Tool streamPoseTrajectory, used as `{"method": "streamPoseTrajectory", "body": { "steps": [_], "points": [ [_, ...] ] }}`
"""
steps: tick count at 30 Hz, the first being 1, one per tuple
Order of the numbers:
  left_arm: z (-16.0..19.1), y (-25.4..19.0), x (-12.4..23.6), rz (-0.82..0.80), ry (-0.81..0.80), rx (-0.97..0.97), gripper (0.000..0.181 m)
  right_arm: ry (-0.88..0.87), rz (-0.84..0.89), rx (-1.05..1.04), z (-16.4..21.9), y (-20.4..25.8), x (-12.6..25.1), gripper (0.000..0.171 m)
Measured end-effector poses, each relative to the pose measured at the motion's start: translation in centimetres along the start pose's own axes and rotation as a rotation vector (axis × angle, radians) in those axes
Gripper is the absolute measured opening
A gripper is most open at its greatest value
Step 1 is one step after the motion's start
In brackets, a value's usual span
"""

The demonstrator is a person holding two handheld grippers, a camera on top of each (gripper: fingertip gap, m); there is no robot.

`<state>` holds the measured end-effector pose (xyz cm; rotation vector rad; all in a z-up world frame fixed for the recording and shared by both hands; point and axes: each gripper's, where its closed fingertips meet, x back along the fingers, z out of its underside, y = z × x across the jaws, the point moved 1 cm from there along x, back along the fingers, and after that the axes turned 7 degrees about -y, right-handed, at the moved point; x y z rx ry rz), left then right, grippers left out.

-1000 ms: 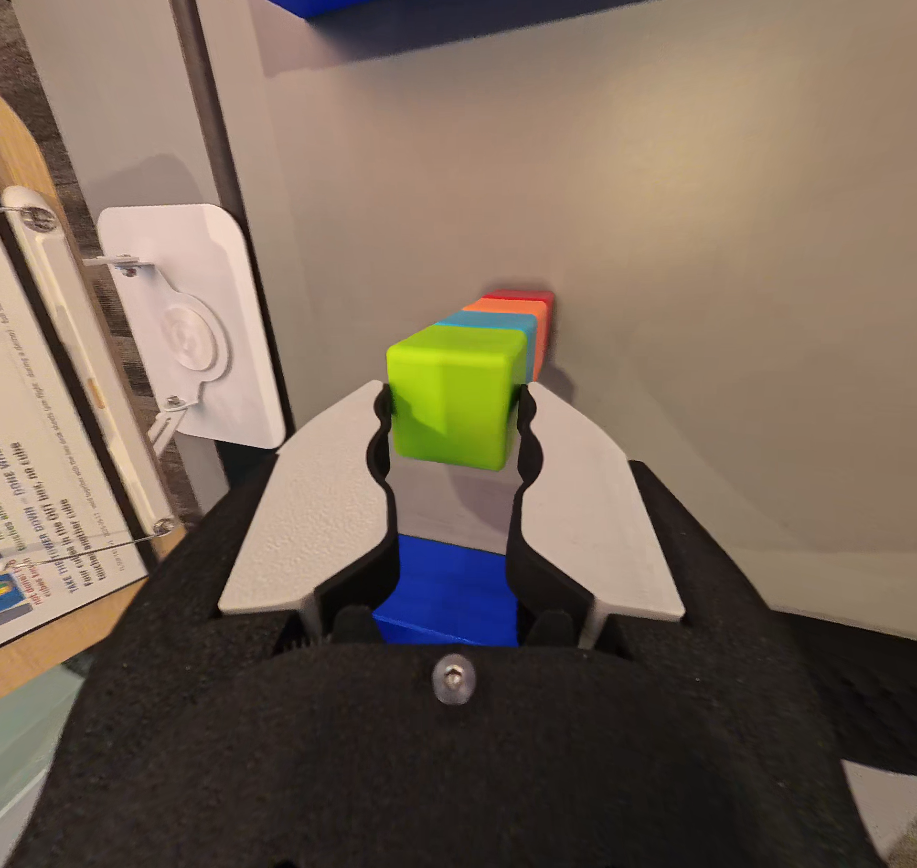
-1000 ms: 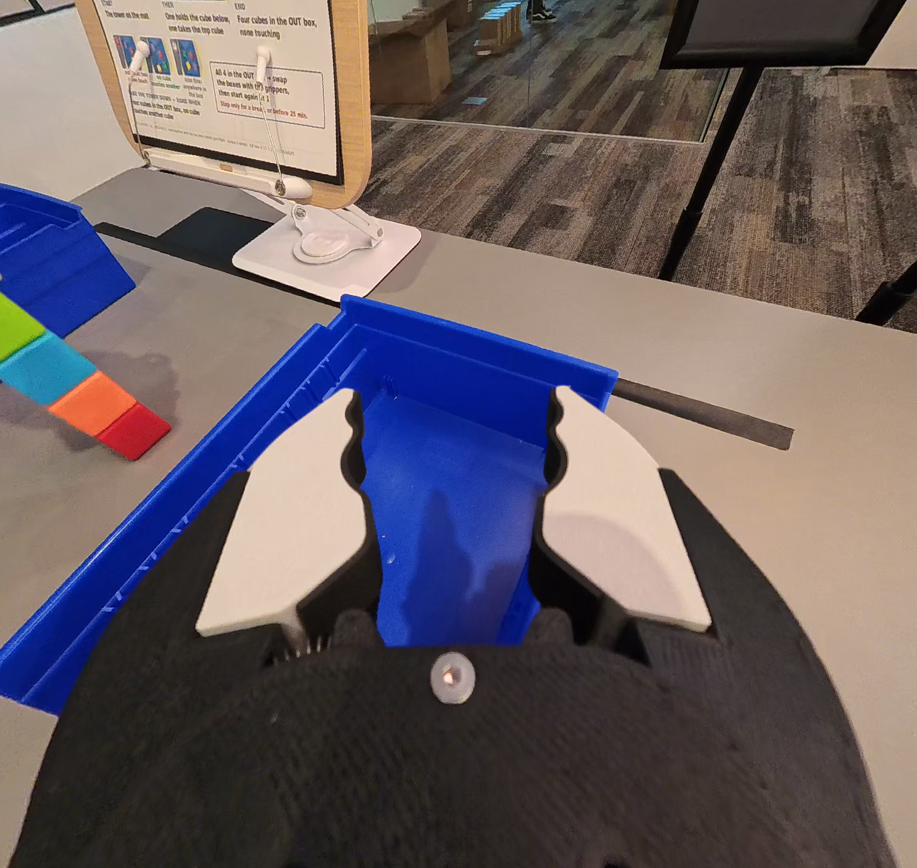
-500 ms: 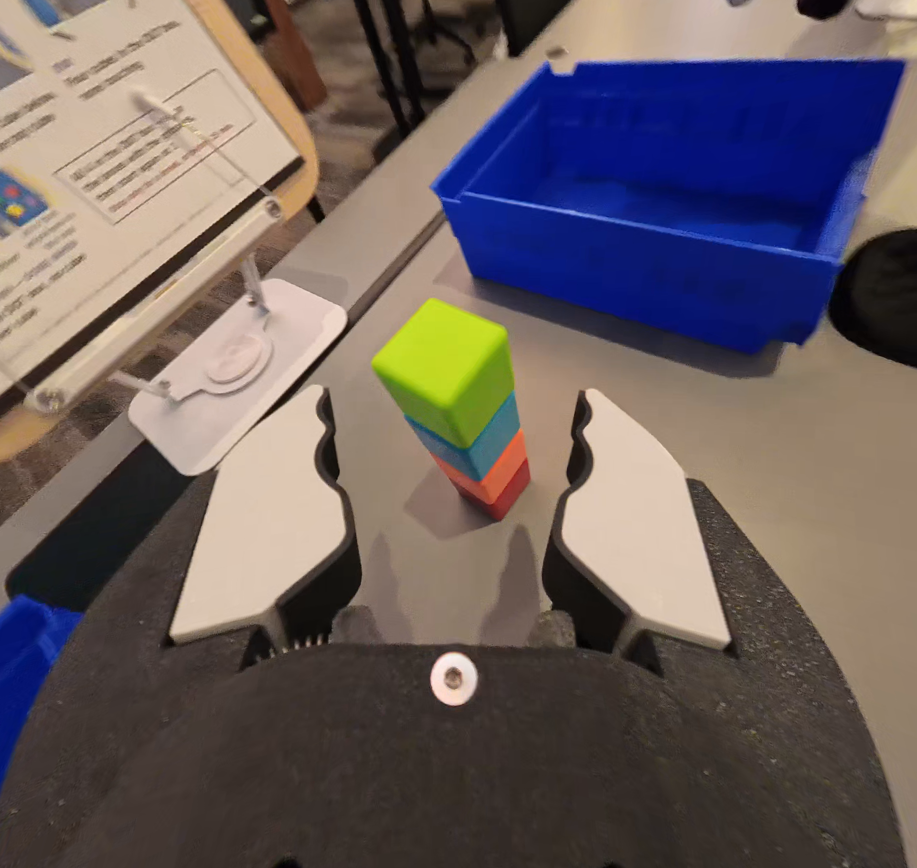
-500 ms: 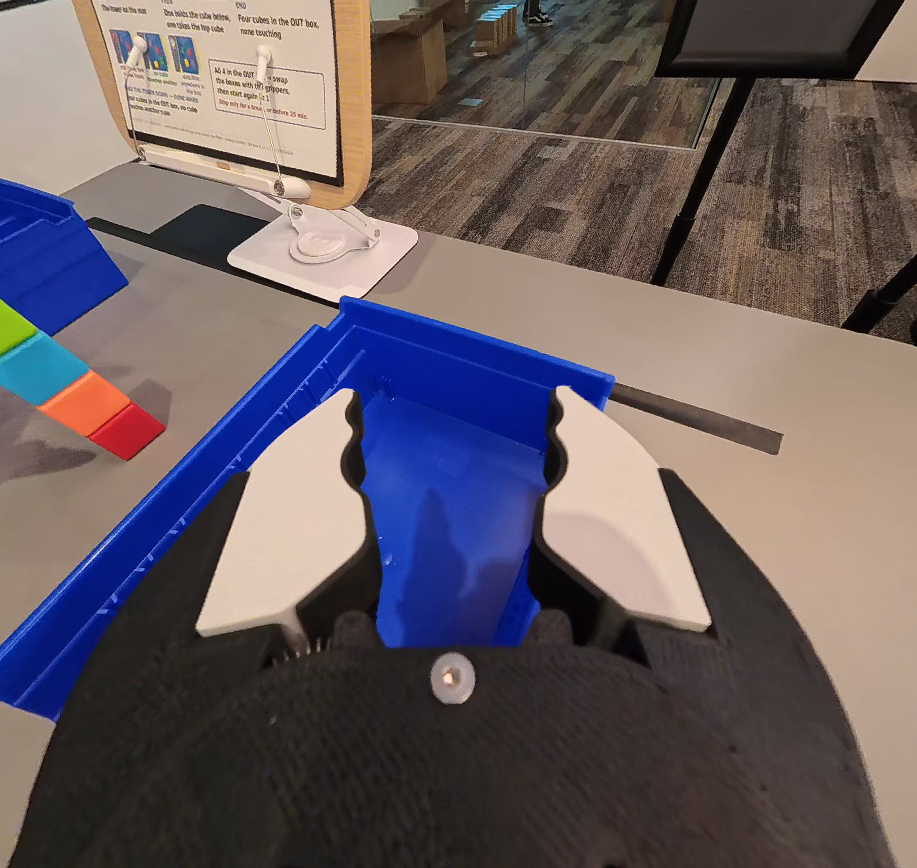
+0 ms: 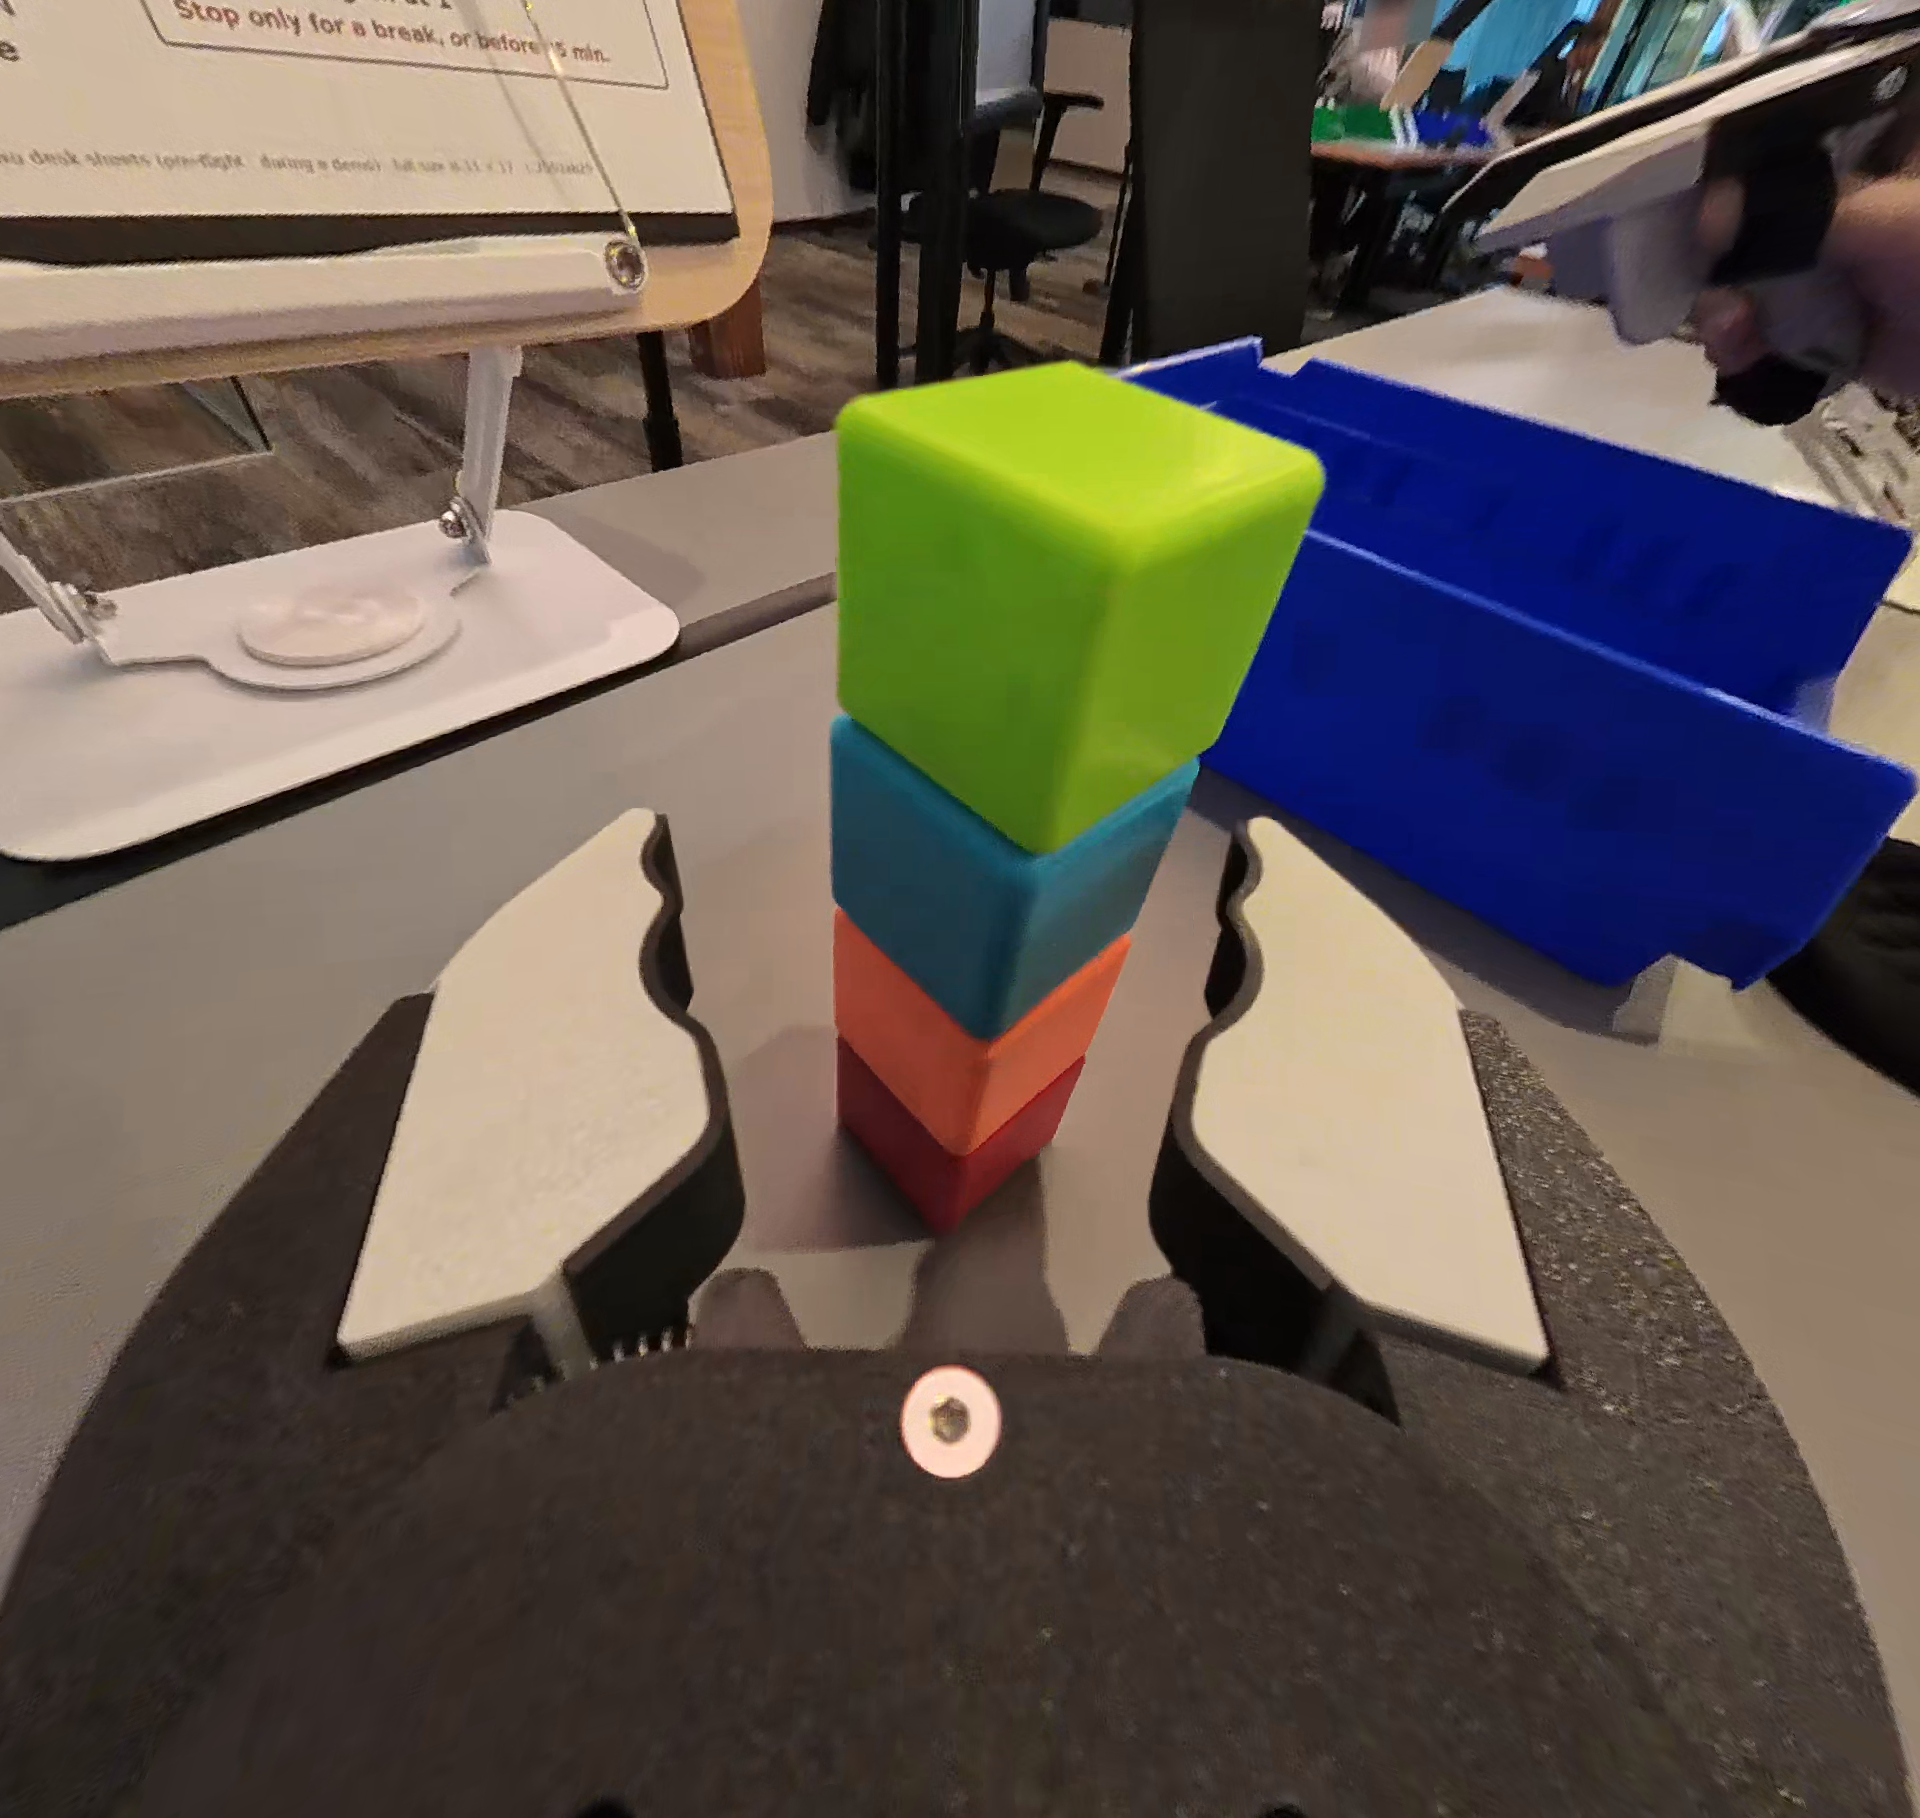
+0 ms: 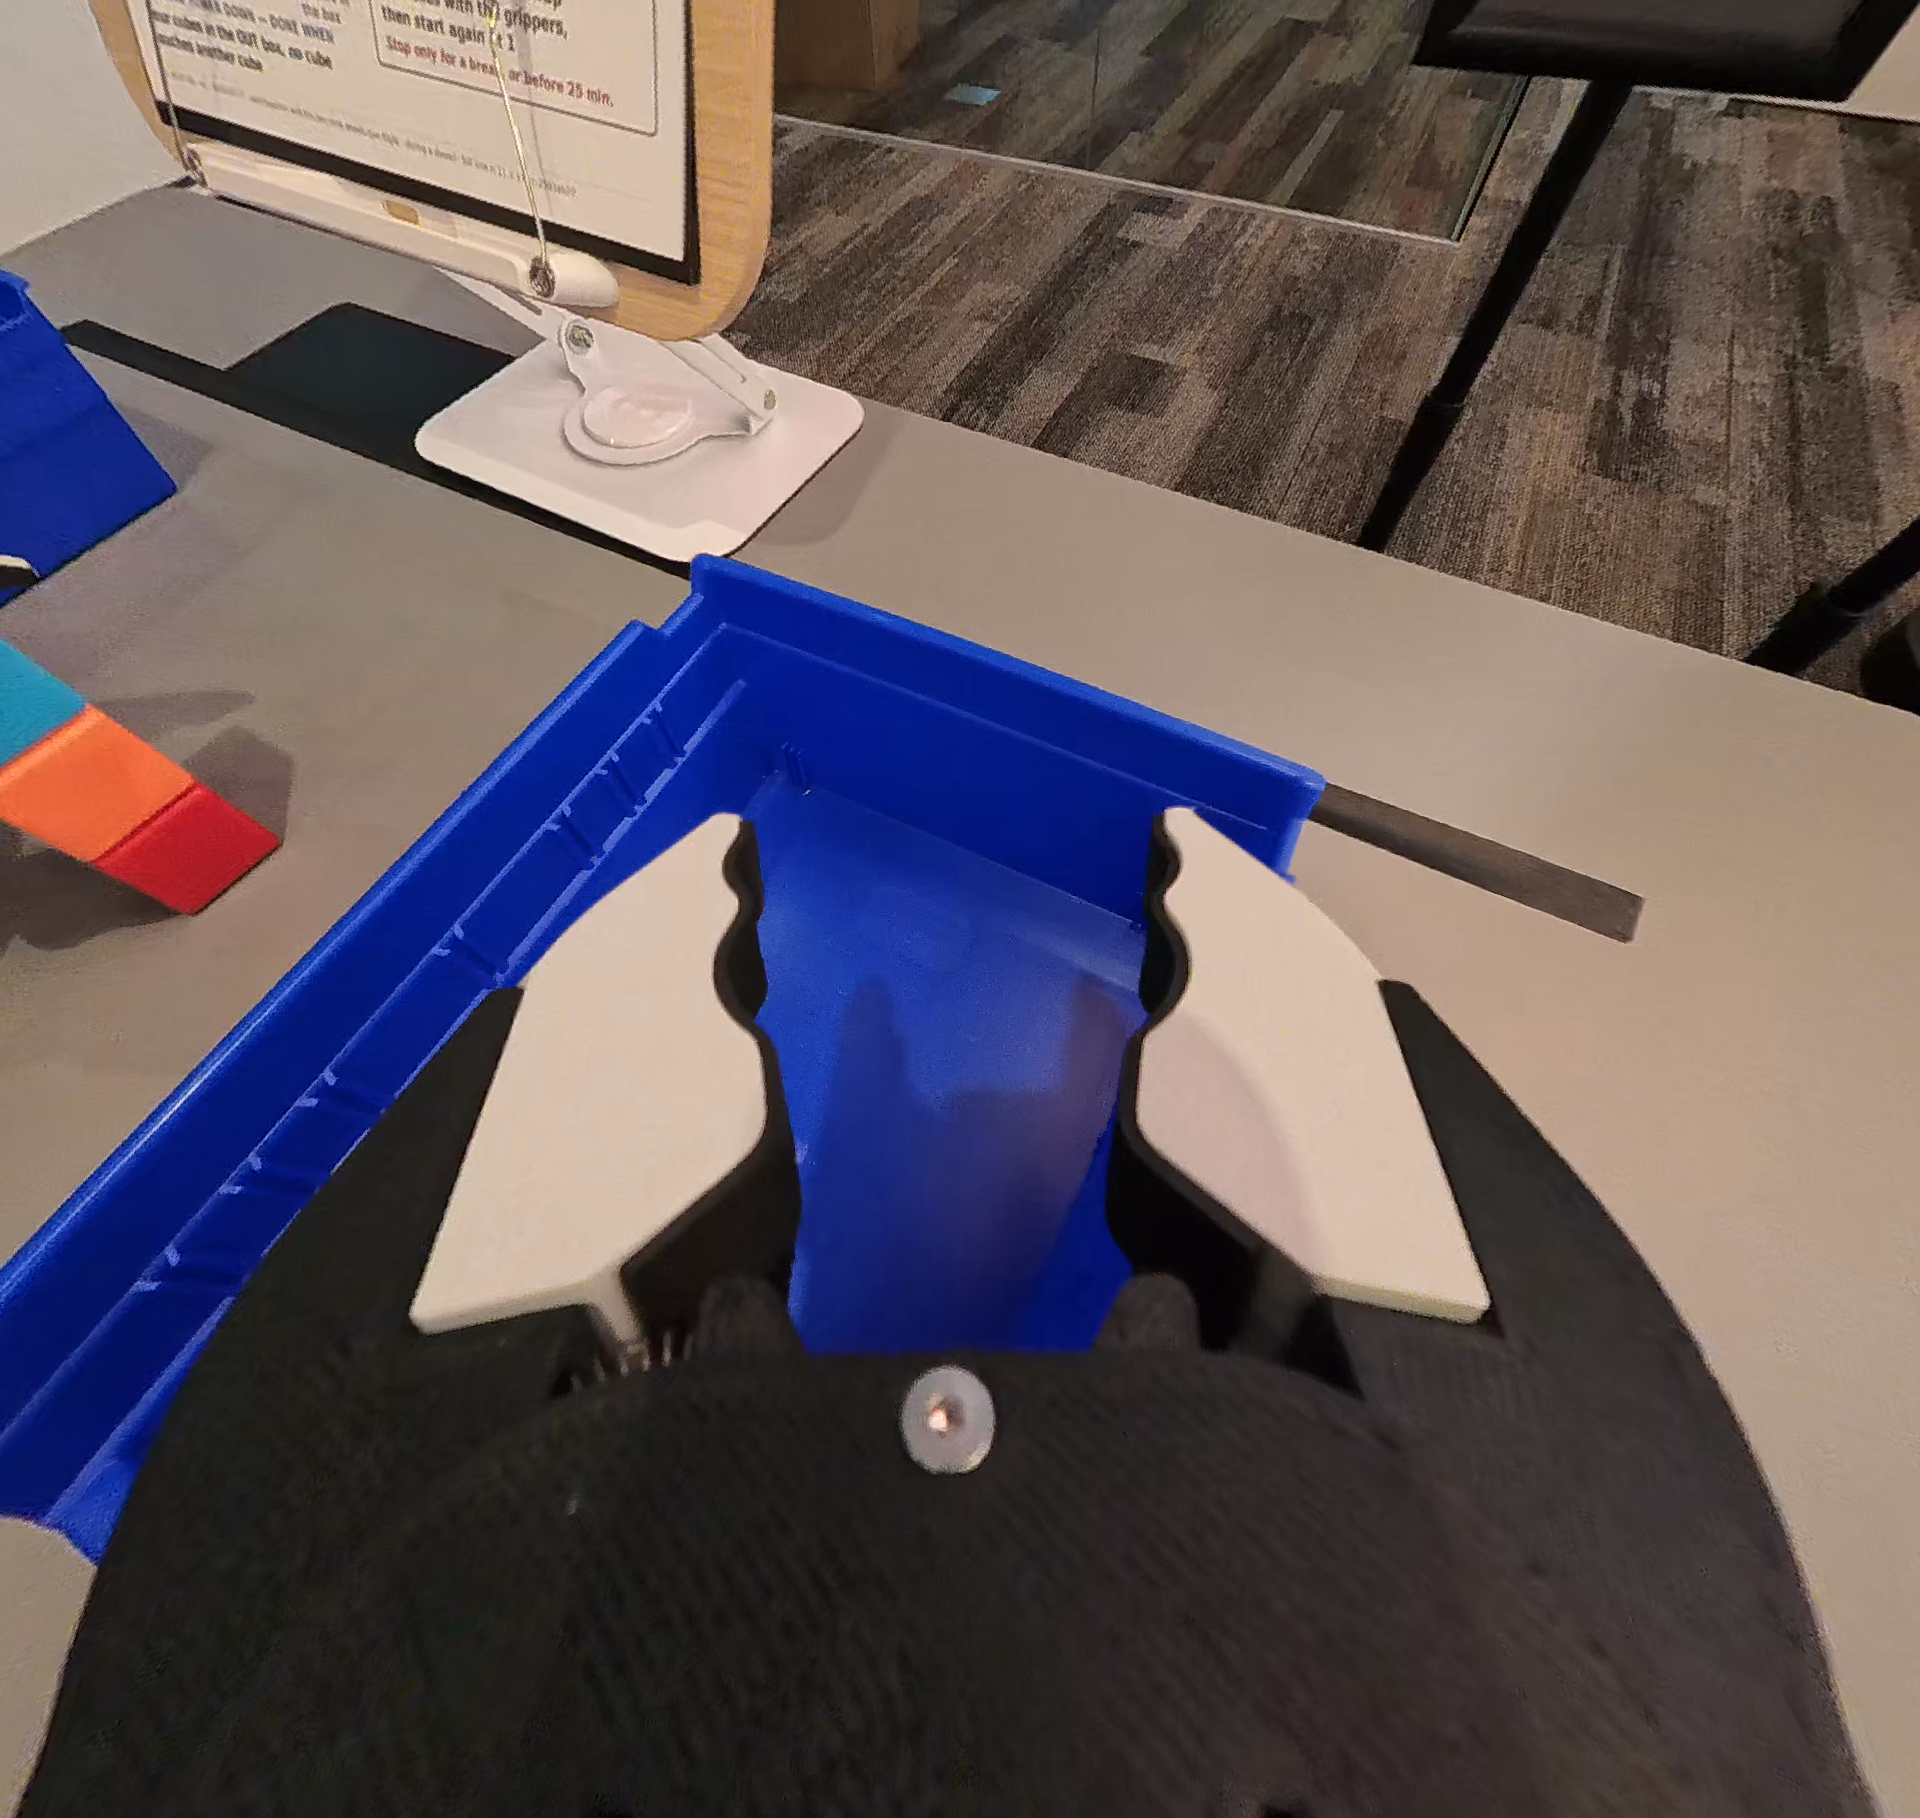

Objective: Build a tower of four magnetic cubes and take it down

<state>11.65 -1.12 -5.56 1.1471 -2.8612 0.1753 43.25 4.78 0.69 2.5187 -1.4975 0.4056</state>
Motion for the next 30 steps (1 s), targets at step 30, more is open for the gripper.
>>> {"method": "streamPoseTrajectory", "body": {
  "steps": [30],
  "points": [
    [0.0,-1.3,-1.3,0.035,-0.132,-0.059,0.065,-0.021,-0.045,0.052,-1.3,2.5,-0.2,0.07]
  ]
}}
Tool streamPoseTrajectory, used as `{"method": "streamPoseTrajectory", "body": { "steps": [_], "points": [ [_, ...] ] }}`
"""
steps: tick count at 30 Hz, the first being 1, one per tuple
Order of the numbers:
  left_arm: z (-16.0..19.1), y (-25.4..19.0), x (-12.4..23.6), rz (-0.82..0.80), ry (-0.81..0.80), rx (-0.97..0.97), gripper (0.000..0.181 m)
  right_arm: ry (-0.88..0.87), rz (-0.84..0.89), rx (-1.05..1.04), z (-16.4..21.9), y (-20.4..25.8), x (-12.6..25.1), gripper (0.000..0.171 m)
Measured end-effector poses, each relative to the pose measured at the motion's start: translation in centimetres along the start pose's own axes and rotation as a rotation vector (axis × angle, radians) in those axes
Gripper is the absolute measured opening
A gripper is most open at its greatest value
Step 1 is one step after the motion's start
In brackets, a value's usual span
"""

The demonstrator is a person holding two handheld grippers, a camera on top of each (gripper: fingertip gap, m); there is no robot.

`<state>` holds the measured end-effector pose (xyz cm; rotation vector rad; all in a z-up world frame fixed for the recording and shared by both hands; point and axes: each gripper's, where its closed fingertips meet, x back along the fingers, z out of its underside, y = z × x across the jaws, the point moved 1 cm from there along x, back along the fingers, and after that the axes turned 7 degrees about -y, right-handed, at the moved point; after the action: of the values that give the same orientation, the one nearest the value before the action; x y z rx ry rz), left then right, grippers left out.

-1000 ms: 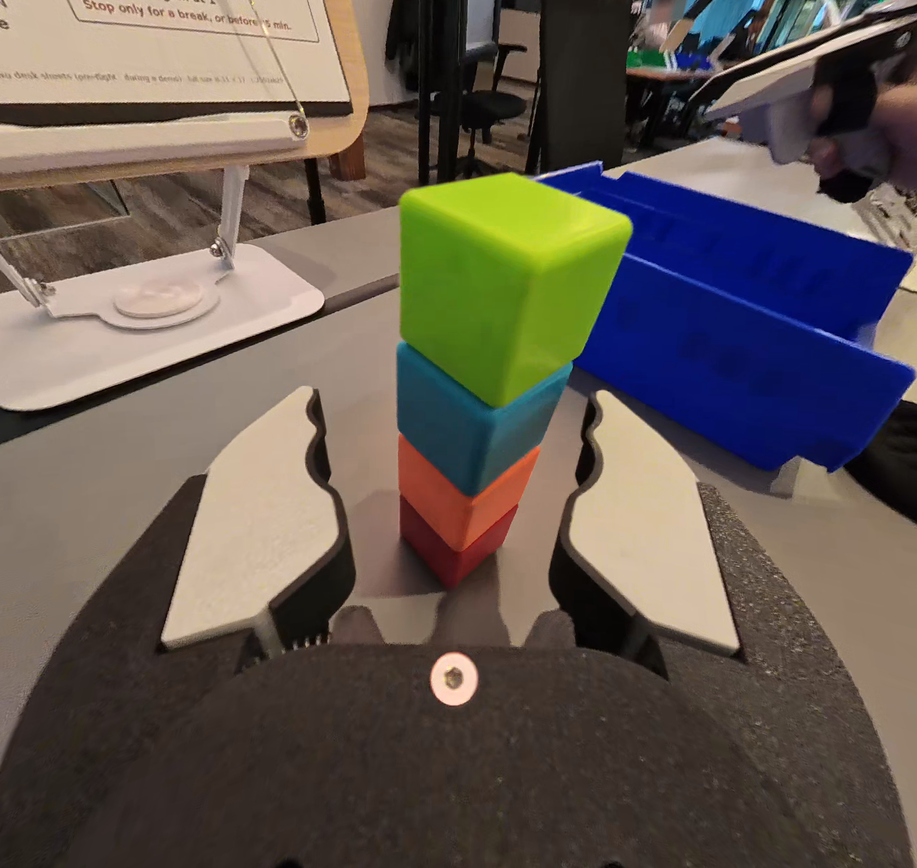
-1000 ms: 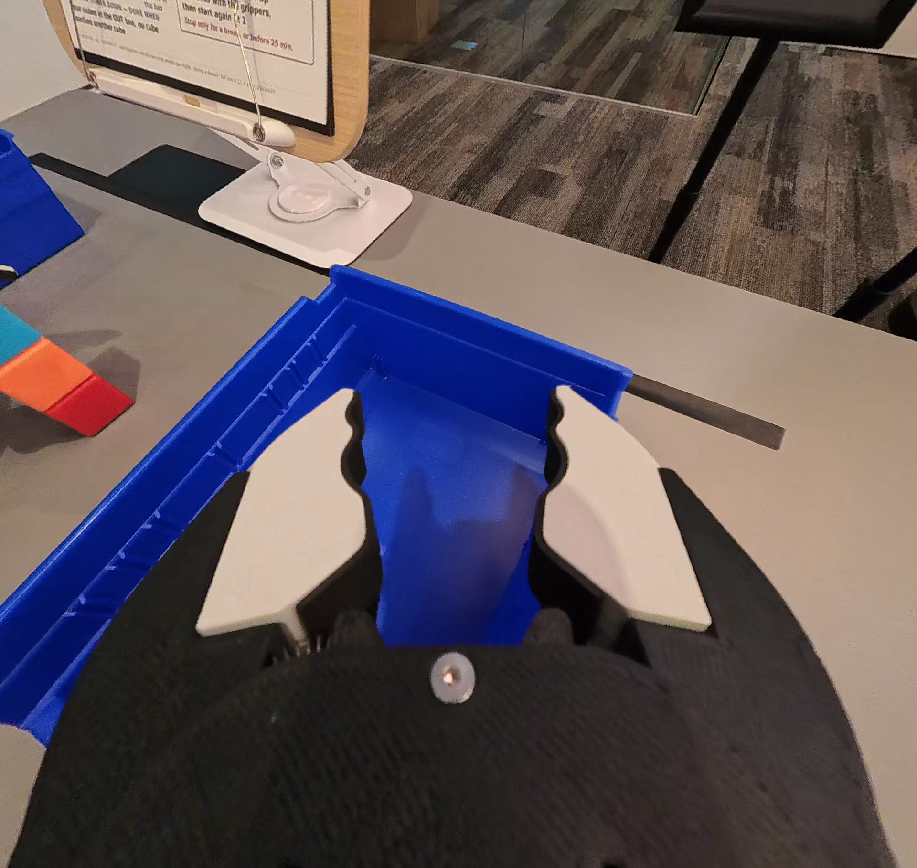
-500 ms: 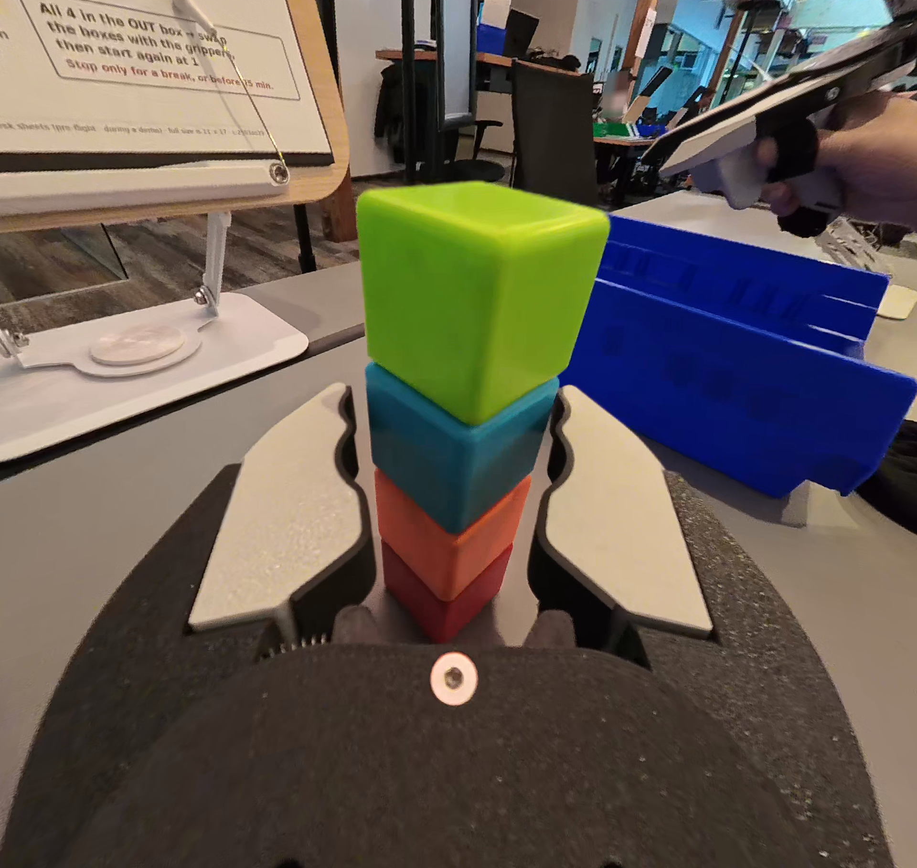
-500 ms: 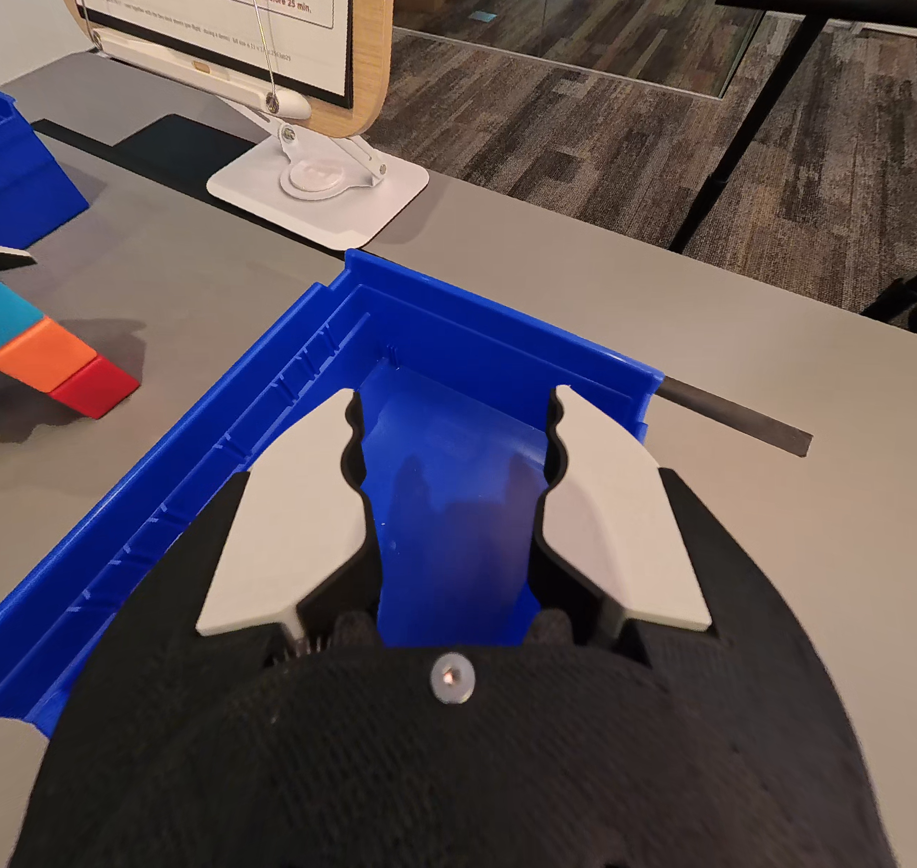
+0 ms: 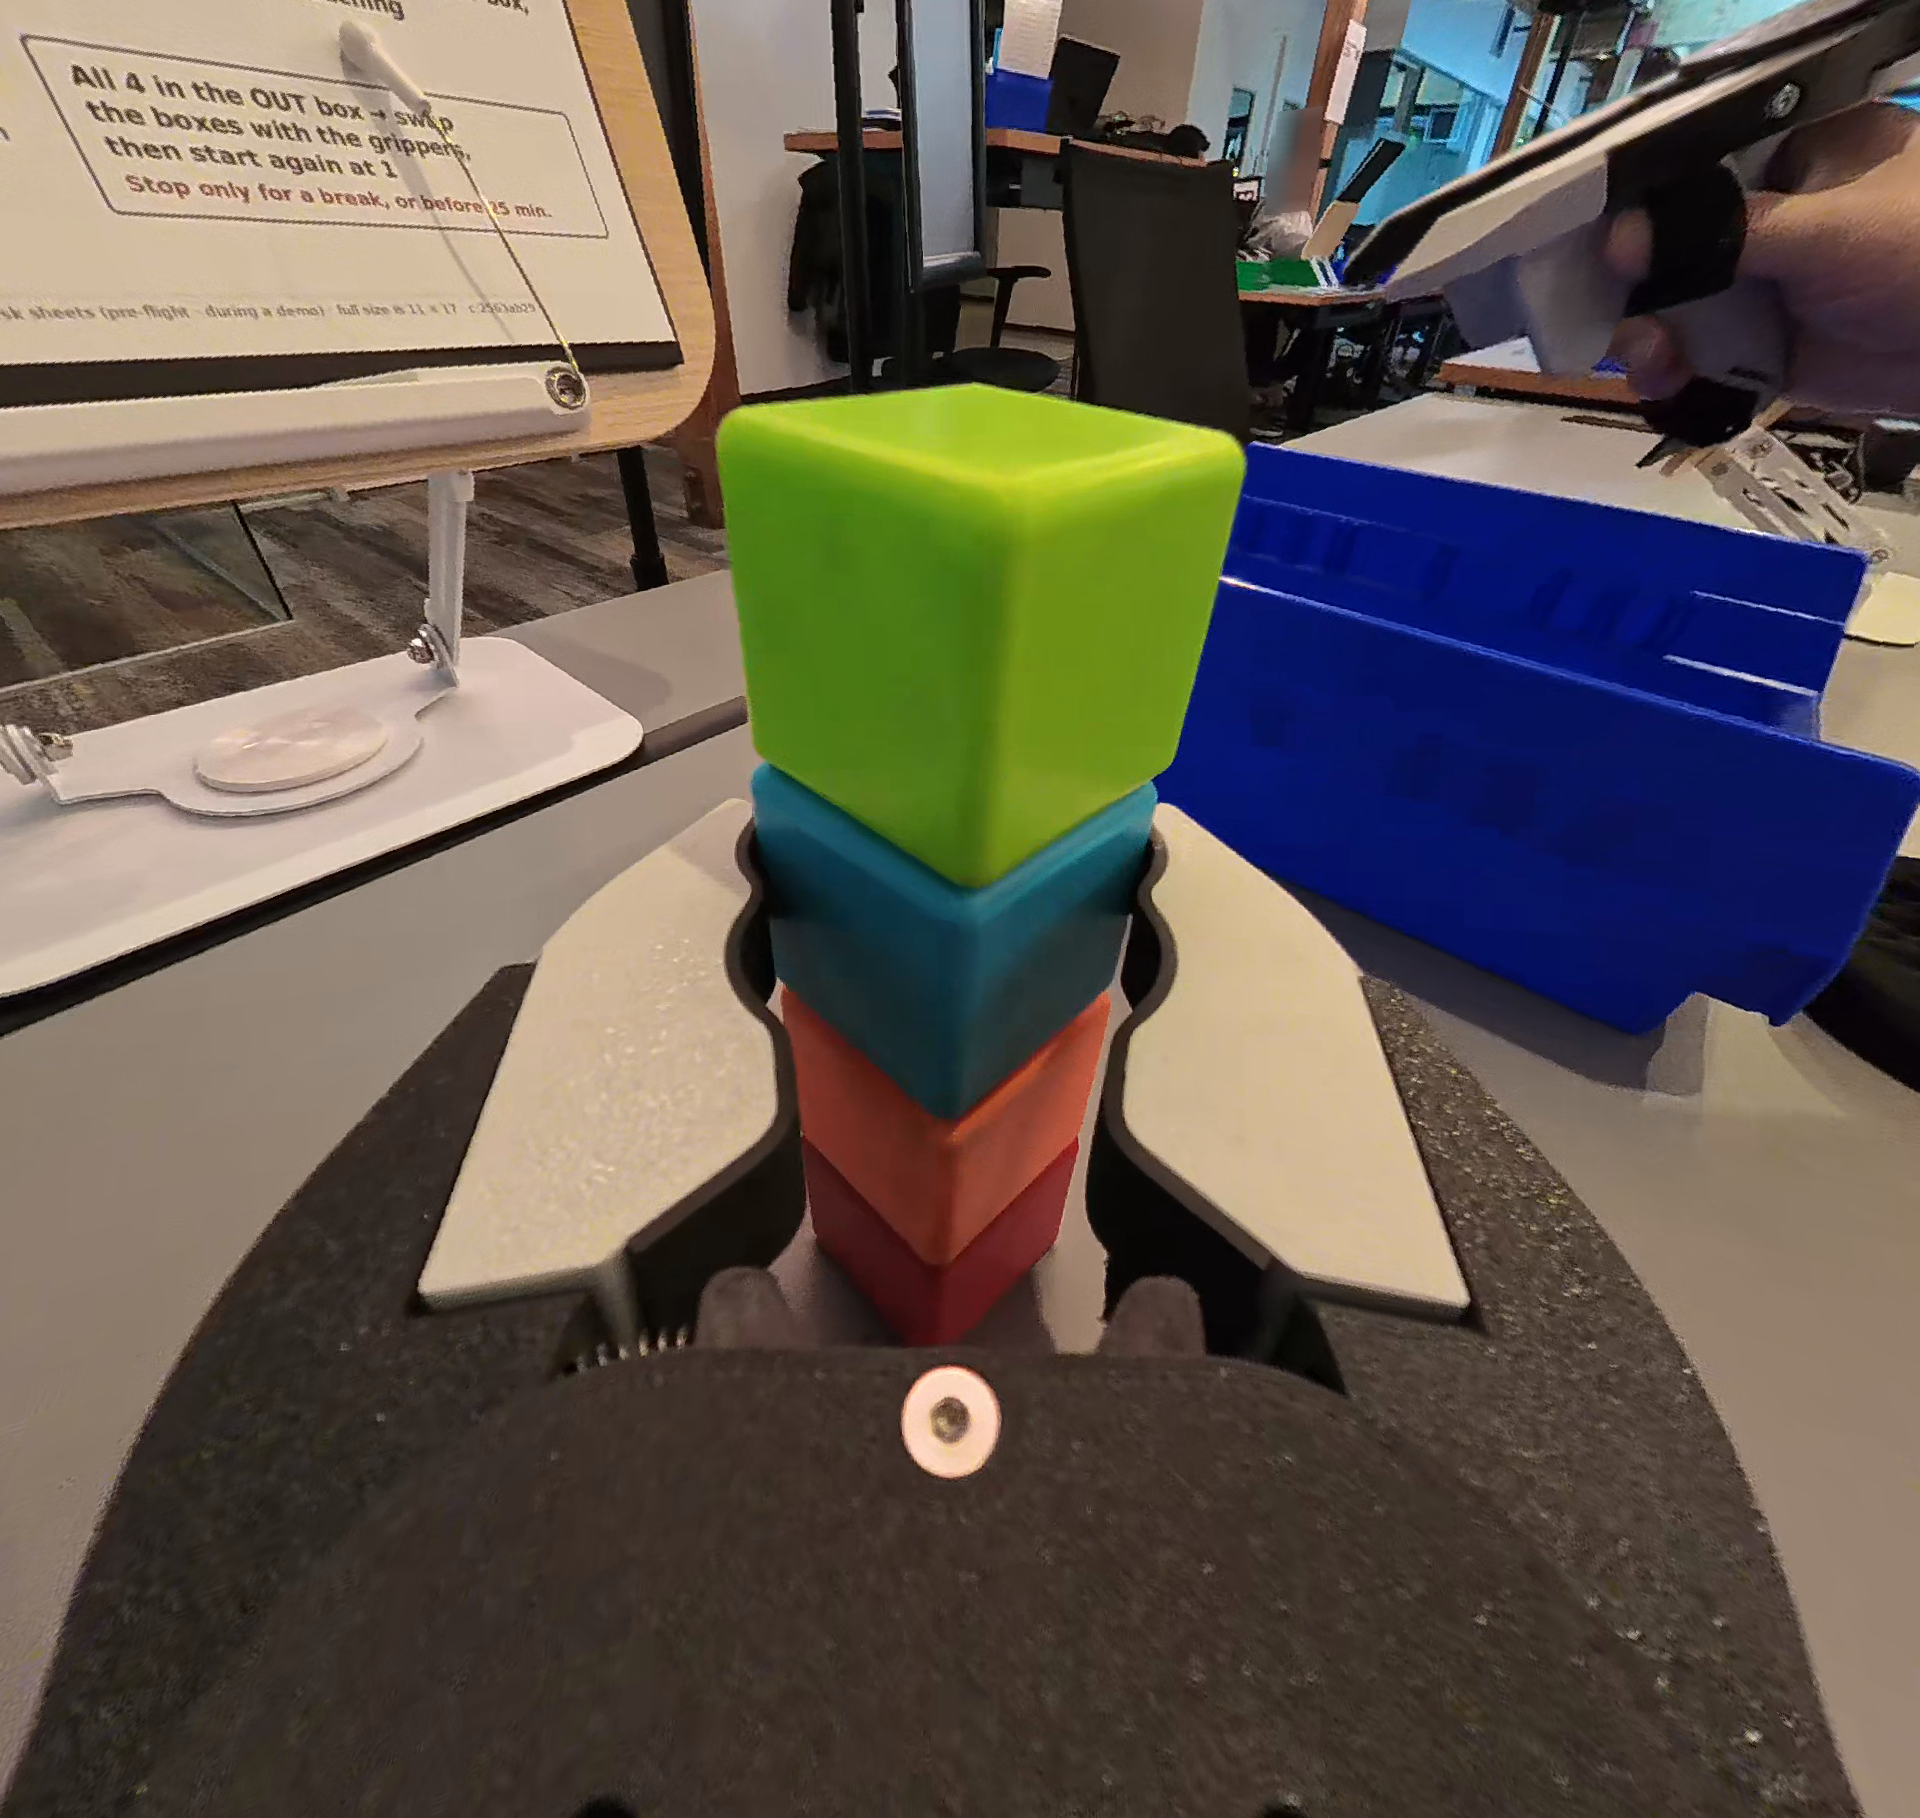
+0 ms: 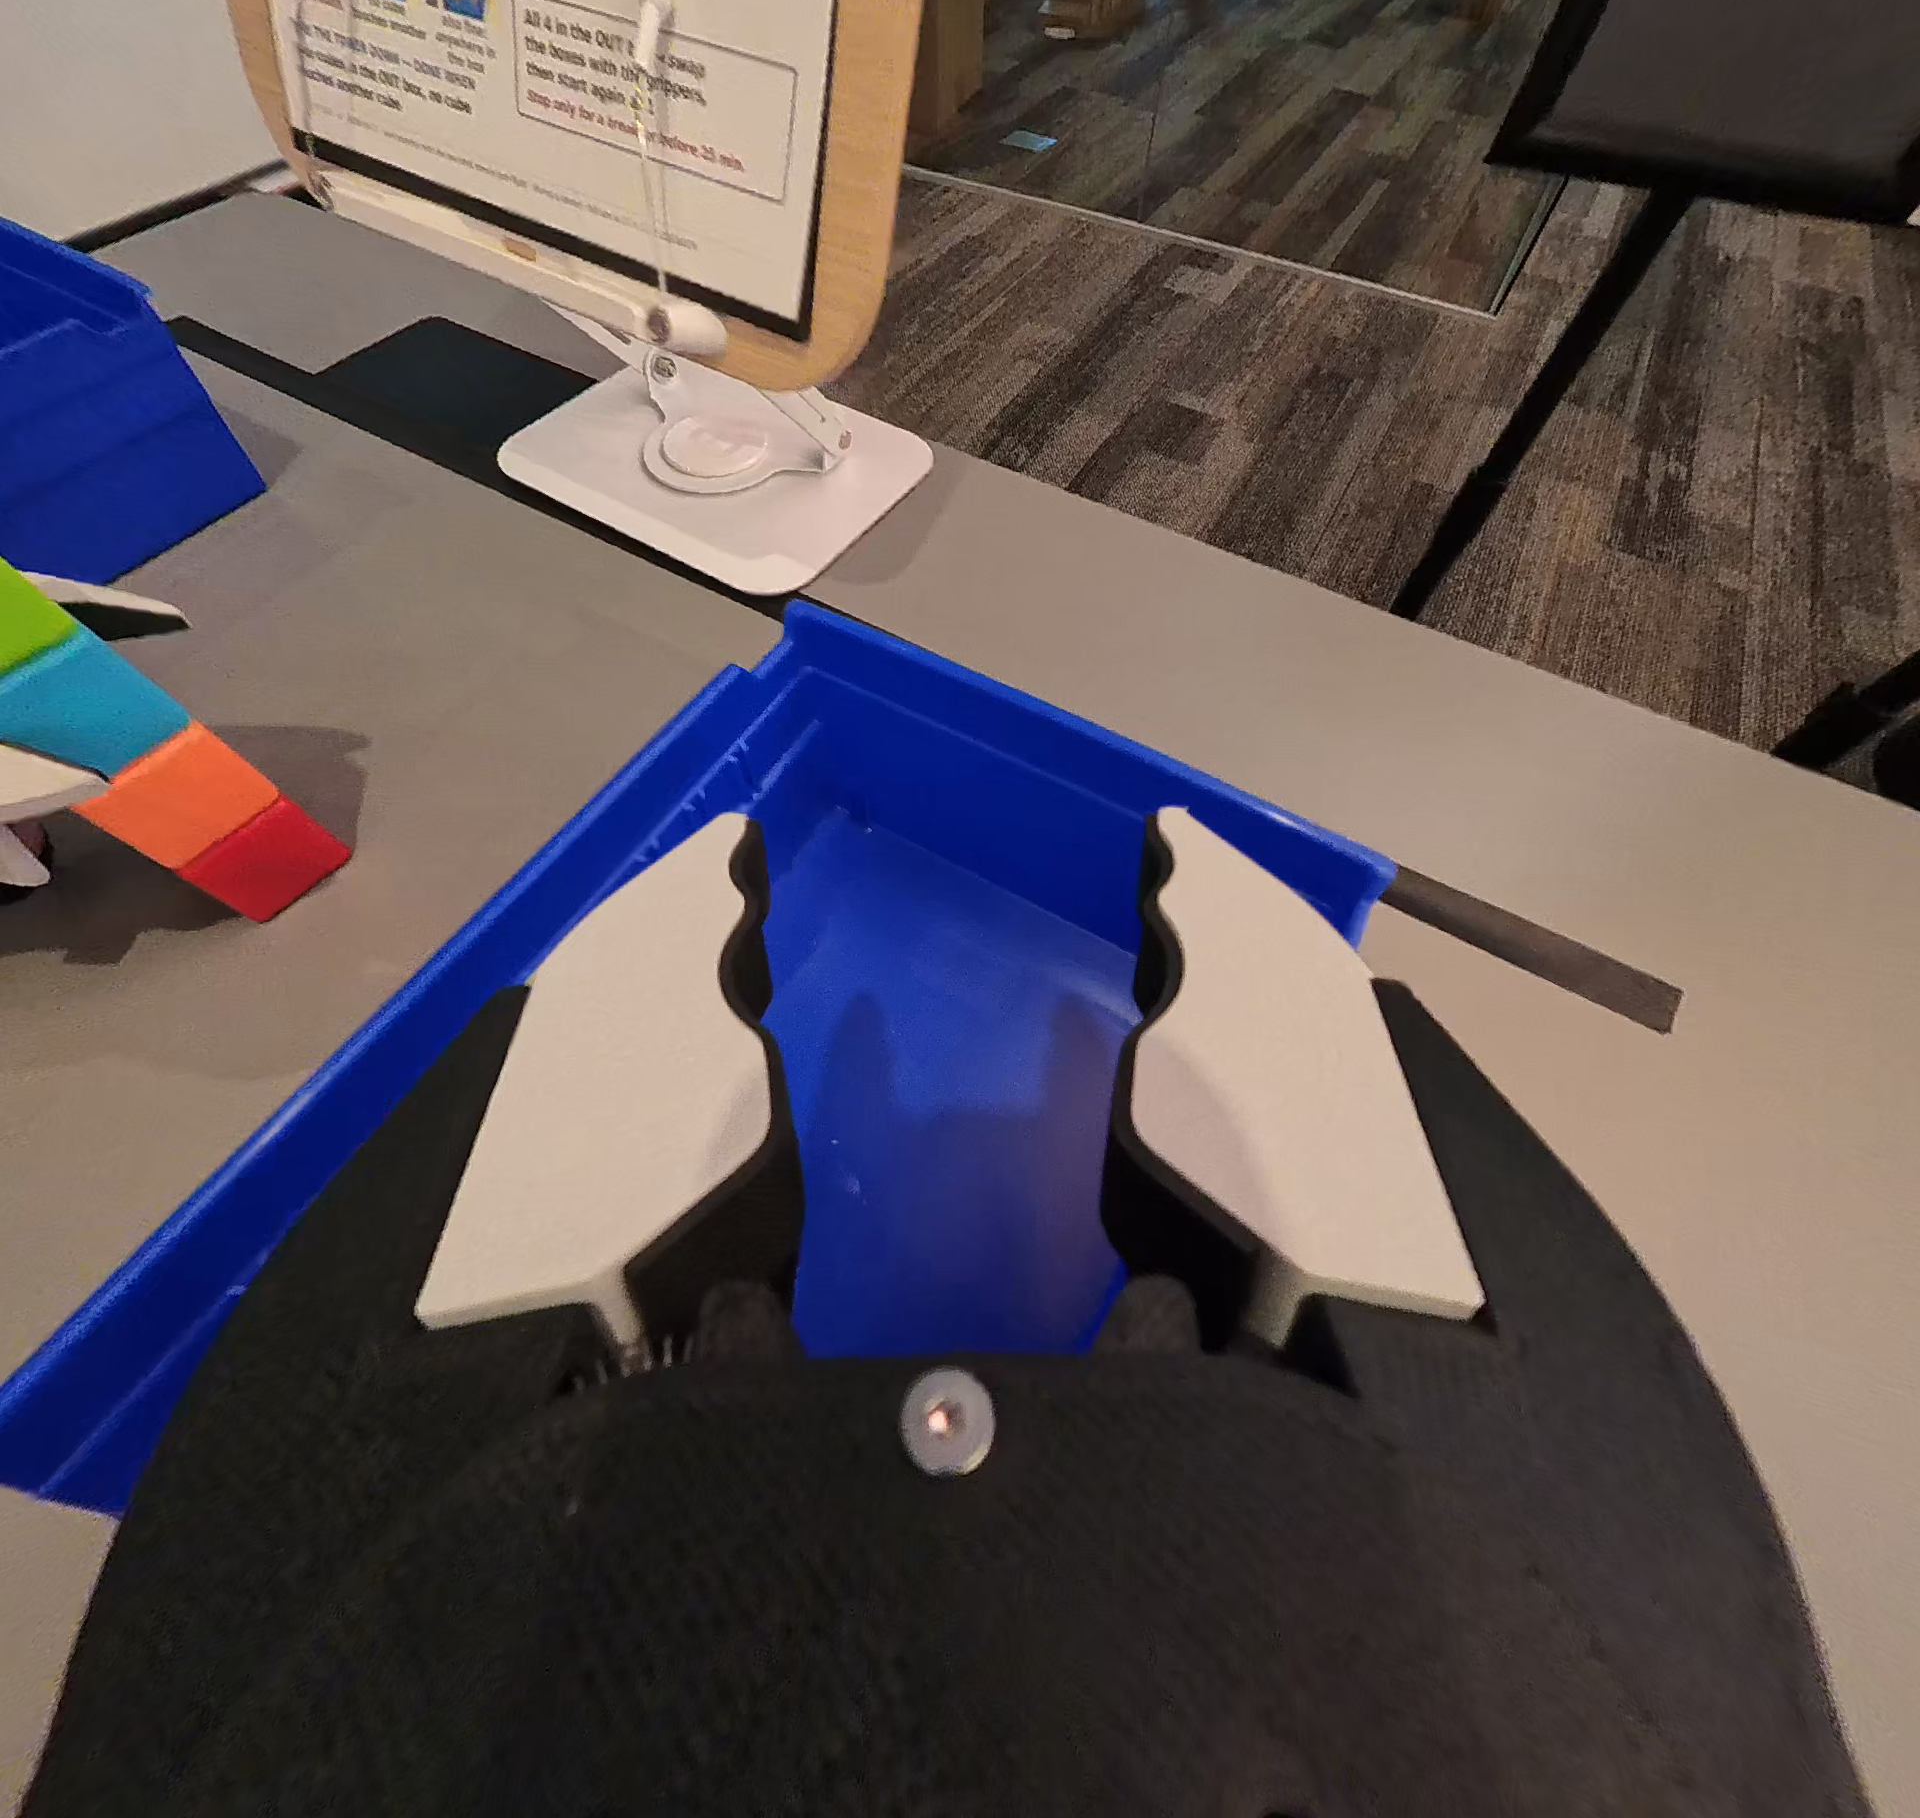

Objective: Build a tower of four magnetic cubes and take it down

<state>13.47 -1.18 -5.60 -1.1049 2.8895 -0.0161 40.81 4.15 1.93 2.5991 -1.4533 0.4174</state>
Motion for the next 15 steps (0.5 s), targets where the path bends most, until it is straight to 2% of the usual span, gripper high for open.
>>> {"method": "streamPoseTrajectory", "body": {
  "steps": [5,11,13,15],
  "points": [
    [0.1,-0.4,0.2,0.019,0.03,-0.007,0.065,-0.145,-0.108,0.005,-3.9,3.9,-0.1,0.069],
    [0.1,-1.5,1.1,0.05,0.031,-0.011,0.065,-0.409,-0.537,0.006,-10.0,16.4,0.2,0.073],
    [0.1,-1.8,1.5,0.048,0.029,-0.009,0.065,-0.429,-0.693,0.005,-10.1,20.7,-0.3,0.074],
    [0.1,-2.0,1.8,0.035,0.036,-0.018,0.065,-0.348,-0.804,0.019,-8.5,24.4,-1.7,0.076]
  ]
}}
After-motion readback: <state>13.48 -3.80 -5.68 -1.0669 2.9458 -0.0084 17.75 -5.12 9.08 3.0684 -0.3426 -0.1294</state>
